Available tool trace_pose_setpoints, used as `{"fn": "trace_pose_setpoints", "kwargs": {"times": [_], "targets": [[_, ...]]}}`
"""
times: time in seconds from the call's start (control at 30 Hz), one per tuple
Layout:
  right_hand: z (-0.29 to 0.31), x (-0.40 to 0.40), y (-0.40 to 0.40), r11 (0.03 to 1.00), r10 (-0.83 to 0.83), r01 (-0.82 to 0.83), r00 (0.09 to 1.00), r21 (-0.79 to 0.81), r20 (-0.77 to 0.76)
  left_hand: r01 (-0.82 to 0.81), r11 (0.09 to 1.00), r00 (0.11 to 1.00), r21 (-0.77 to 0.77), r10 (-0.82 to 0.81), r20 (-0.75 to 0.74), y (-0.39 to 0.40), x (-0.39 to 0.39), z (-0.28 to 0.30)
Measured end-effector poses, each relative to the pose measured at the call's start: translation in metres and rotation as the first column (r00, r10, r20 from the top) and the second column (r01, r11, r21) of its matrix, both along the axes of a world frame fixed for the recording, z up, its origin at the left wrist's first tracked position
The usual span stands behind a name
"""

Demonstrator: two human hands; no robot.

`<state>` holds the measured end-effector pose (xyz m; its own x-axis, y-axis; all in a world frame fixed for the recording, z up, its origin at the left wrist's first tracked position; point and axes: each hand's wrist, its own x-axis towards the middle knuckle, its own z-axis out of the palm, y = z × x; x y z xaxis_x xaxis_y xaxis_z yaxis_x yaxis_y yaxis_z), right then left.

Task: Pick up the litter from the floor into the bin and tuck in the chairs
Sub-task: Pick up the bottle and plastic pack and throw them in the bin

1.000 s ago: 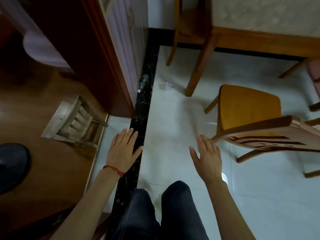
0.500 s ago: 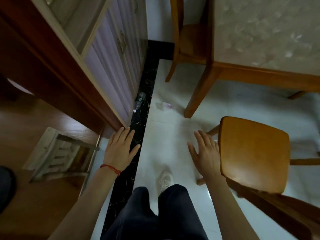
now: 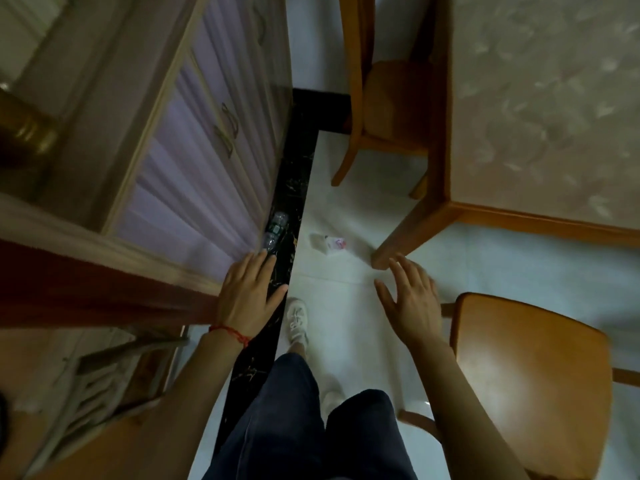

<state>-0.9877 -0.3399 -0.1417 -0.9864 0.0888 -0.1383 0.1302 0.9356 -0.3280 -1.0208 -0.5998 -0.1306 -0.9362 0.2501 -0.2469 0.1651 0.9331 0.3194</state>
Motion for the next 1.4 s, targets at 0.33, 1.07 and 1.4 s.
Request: {"fn": "trace_pose_setpoints", "kwargs": {"times": [0.33, 1.07, 1.4], "targets": [[-0.038, -0.129, -0.014, 1.0, 0.01, -0.009, 0.999, -0.03, 0.051, 0.035, 0.999, 0.999, 0.019, -0.035, 0.029, -0.01, -0.138, -0.039], [-0.374, -0.262, 0.027, 0.963, 0.266, -0.259, 0.96, -0.08, 0.092, -0.018, 1.0, 0.998, 0.008, 0.017, 0.063, -0.006, -0.238, -0.378], [-0.567, -0.283, 0.022, 0.952, 0.29, -0.284, 0.956, -0.118, 0.036, 0.077, 0.997, 0.997, -0.017, -0.077, -0.01, -0.025, -0.261, -0.558]]}}
